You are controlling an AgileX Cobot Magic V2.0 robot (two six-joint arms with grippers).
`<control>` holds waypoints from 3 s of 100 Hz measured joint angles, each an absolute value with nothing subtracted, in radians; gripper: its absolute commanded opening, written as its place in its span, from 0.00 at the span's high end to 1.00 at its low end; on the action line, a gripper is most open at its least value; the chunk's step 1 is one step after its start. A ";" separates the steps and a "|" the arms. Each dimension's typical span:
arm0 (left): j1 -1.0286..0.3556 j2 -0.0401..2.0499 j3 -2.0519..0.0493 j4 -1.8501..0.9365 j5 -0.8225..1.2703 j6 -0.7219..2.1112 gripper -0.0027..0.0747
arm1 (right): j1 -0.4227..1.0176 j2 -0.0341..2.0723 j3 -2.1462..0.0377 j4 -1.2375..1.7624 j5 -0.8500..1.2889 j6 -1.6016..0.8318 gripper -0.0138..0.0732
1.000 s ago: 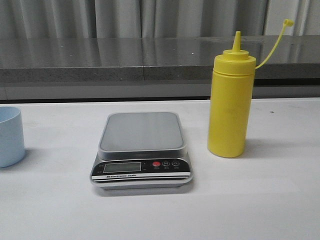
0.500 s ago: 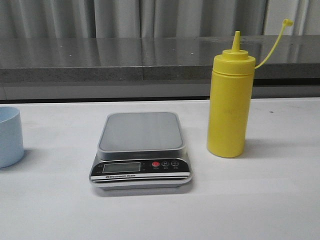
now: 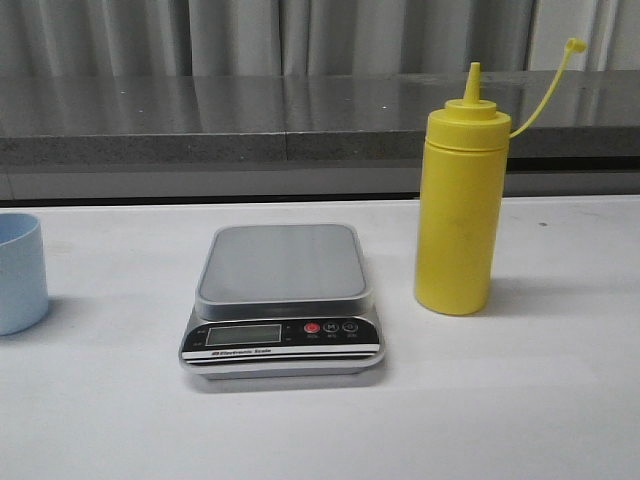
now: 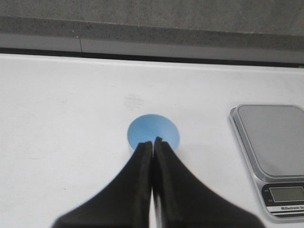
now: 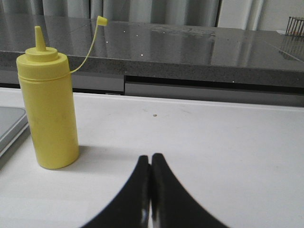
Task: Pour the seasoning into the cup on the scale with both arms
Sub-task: 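Move the left gripper over the light blue cup, then grasp the light blue cup with the left gripper and lift it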
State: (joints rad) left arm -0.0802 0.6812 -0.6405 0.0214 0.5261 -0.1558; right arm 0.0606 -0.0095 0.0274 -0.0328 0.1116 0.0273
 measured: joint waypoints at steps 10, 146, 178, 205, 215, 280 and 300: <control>-0.080 0.807 -0.743 0.037 0.592 -0.156 0.99 | 0.061 -0.009 0.027 -0.033 0.112 0.027 0.92; -0.080 1.507 -0.984 0.096 0.637 -0.166 0.25 | 0.061 -0.009 0.027 -0.033 0.112 0.027 0.92; -0.080 1.600 -0.985 0.096 0.595 -0.166 0.25 | 0.061 -0.009 0.027 -0.033 0.112 0.027 0.92; -0.080 1.634 -0.987 0.096 0.576 -0.167 0.28 | 0.061 -0.009 0.027 -0.033 0.112 0.027 0.92; -0.080 1.651 -0.987 0.096 0.576 -0.167 0.36 | 0.061 -0.009 0.027 -0.033 0.112 0.027 0.92; -0.080 1.654 -1.002 0.079 0.587 -0.167 0.99 | 0.061 -0.009 0.027 -0.033 0.112 0.027 0.92; -0.080 1.612 -1.090 0.040 0.685 -0.167 0.99 | 0.061 -0.009 0.027 -0.033 0.112 0.027 0.92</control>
State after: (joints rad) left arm -0.0802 1.6121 -1.0900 0.0401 0.6851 -0.1666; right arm 0.0606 -0.0095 0.0274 -0.0328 0.1116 0.0273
